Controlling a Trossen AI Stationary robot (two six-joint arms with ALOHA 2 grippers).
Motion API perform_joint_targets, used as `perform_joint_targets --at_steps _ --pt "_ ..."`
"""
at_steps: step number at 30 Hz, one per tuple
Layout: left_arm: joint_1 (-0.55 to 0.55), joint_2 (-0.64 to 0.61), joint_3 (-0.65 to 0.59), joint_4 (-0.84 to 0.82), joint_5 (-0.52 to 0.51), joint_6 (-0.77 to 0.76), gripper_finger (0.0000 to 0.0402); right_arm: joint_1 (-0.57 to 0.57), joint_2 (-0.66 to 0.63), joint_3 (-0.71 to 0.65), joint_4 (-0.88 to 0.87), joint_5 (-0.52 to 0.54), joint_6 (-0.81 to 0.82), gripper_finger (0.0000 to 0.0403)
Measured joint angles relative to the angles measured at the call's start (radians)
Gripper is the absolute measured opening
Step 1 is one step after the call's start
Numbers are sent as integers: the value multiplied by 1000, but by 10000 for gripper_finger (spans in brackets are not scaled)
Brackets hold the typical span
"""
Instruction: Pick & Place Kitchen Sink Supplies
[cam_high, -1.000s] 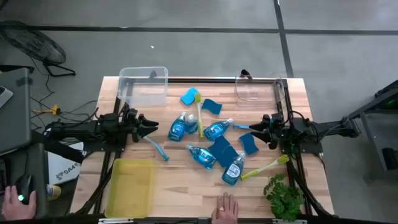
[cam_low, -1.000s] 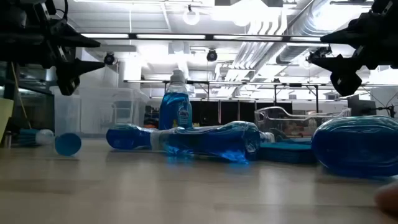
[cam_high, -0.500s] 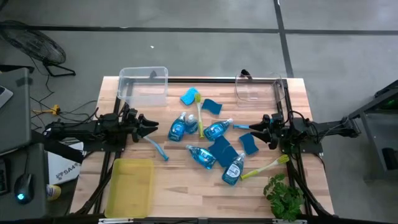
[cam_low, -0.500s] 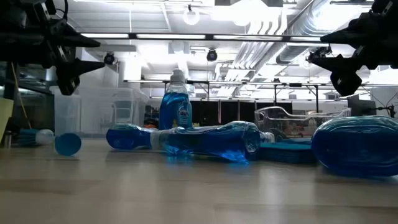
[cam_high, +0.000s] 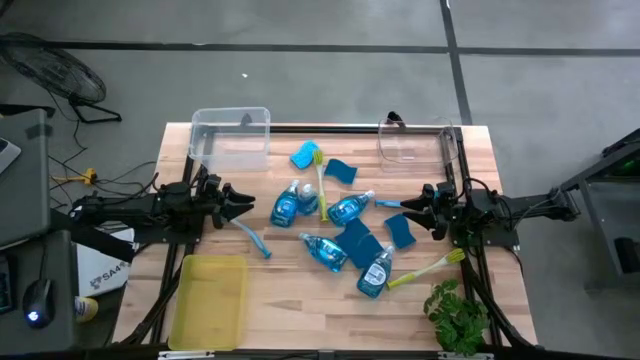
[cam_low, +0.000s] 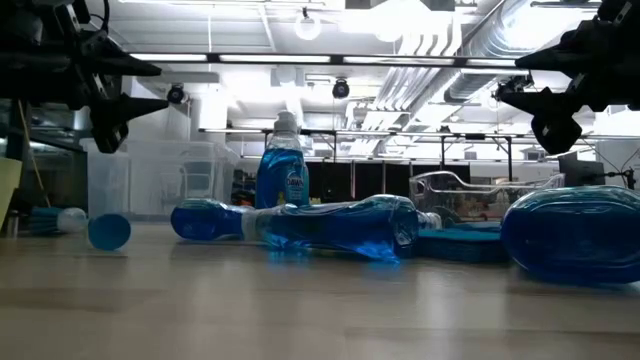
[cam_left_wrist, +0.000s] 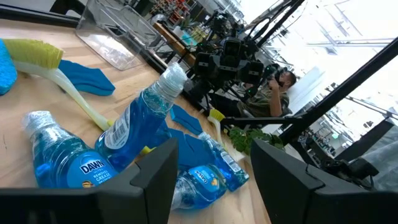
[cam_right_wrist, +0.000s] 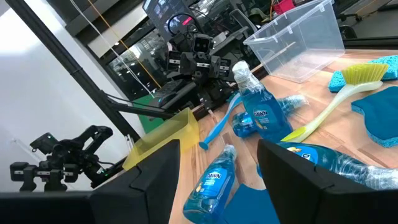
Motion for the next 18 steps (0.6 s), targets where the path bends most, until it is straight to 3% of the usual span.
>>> perform_joint_targets --at_steps 6,18 --pt "0 0 0 0 0 0 197 0 0 0 35 58 -109 208" --pt "0 0 0 0 0 0 197 0 0 0 36 62 -111 208"
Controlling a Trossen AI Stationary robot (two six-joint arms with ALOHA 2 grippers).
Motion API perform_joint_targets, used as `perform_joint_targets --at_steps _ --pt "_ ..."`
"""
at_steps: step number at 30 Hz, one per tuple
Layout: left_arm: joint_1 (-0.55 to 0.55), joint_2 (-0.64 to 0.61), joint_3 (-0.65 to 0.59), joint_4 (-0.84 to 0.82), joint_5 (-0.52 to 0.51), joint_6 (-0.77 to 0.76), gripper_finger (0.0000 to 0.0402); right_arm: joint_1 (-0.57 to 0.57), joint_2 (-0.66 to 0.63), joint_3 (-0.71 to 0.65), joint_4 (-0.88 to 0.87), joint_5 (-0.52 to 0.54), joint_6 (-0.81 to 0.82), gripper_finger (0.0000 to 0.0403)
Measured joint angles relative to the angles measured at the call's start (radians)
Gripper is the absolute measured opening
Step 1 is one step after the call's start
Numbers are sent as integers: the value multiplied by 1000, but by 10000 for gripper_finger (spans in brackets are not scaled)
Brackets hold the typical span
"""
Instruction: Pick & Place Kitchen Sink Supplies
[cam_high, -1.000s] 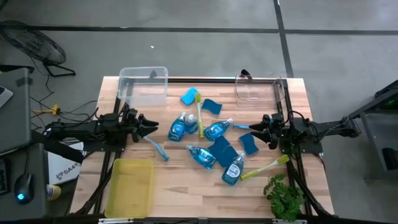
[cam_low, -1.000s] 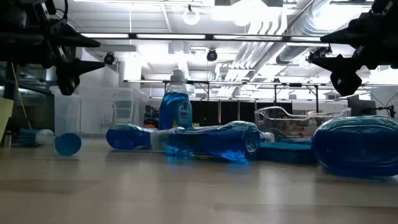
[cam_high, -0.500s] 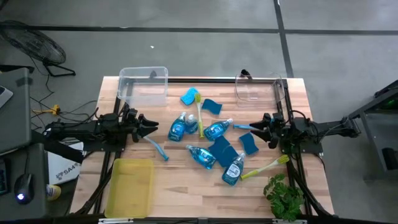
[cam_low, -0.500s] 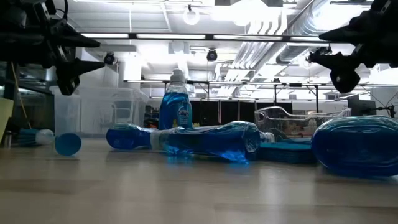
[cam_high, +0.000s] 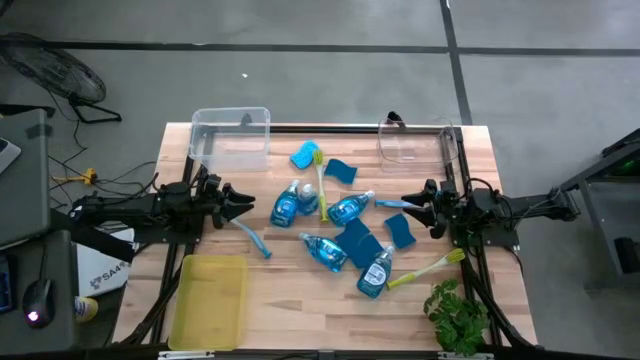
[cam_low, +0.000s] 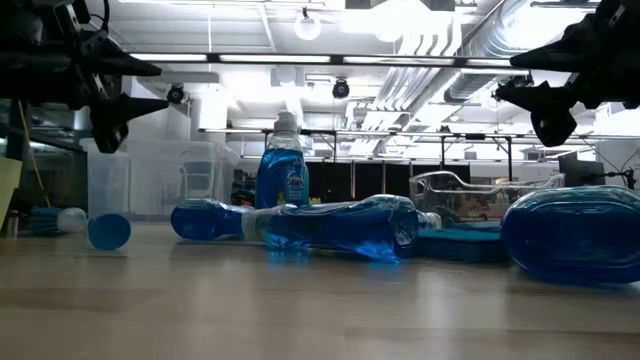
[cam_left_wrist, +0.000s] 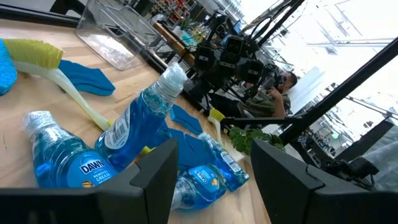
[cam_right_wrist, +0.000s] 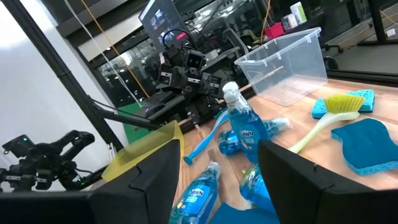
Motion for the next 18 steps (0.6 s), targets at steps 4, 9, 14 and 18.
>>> perform_joint_targets --at_steps 4,9,14,18 --pt "0 0 0 0 0 0 197 0 0 0 2 20 33 208" --pt "0 0 0 0 0 0 197 0 0 0 8 21 91 208" --pt "0 0 0 0 0 0 197 0 0 0 8 122 57 208" --pt "0 0 0 0 0 0 197 0 0 0 8 177 26 208"
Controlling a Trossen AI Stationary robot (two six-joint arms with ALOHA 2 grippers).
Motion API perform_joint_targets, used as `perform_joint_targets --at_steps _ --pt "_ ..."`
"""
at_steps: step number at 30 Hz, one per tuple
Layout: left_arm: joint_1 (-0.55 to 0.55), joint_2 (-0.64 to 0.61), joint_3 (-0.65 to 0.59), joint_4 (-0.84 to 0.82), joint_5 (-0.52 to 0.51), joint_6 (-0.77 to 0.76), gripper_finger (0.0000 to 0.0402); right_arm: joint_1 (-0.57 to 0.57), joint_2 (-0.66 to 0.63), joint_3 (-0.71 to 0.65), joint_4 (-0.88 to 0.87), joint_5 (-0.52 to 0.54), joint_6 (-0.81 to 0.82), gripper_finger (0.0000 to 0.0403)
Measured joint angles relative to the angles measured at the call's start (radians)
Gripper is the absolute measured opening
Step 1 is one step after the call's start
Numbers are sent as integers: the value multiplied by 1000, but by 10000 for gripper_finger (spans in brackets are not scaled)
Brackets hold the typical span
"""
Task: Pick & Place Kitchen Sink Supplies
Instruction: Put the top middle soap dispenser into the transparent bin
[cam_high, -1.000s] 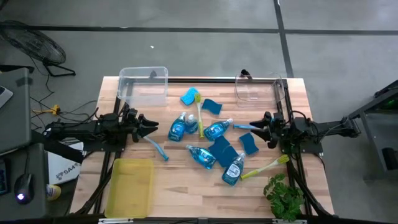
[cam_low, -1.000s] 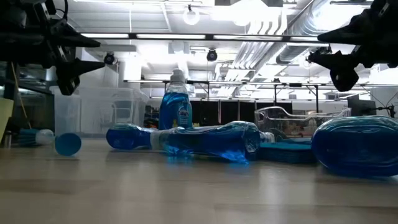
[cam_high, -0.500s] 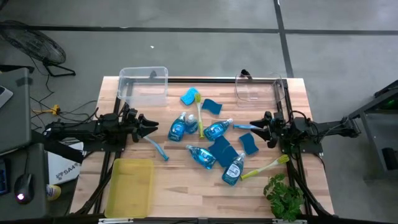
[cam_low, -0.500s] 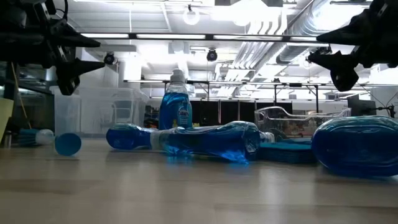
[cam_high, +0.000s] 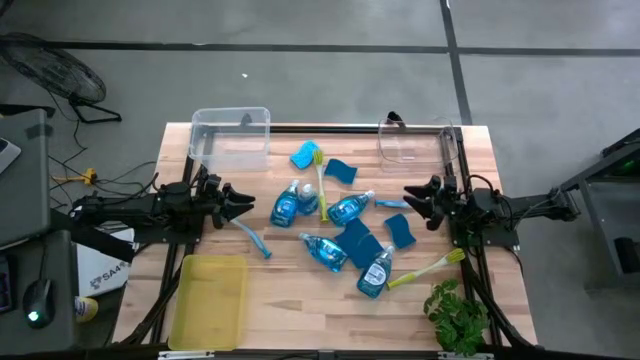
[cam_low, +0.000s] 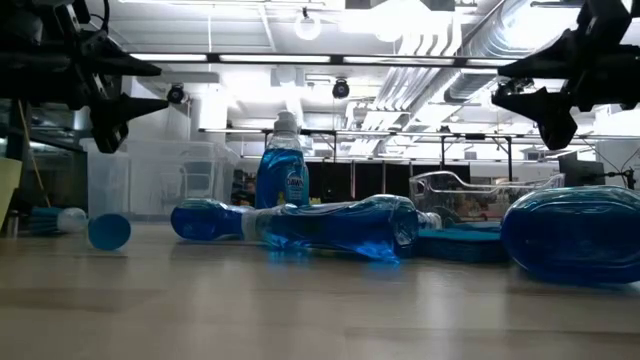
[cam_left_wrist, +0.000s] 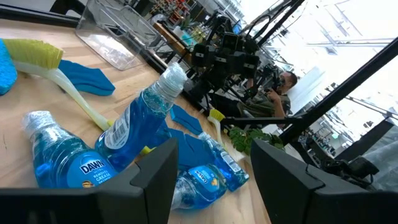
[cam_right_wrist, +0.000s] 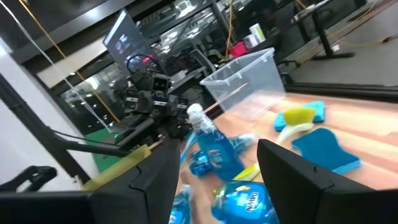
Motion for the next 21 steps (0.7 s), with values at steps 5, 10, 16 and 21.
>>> perform_joint_targets --at_steps 5,10,16,21 --pt "0 0 0 0 0 0 197 0 18 0 9 31 -13 208" --pt "0 0 0 0 0 0 197 0 106 0 102 37 -53 208" --pt "0 0 0 0 0 0 197 0 263 55 137 63 -109 208" --pt "0 0 0 0 0 0 197 0 410 132 134 62 -146 208"
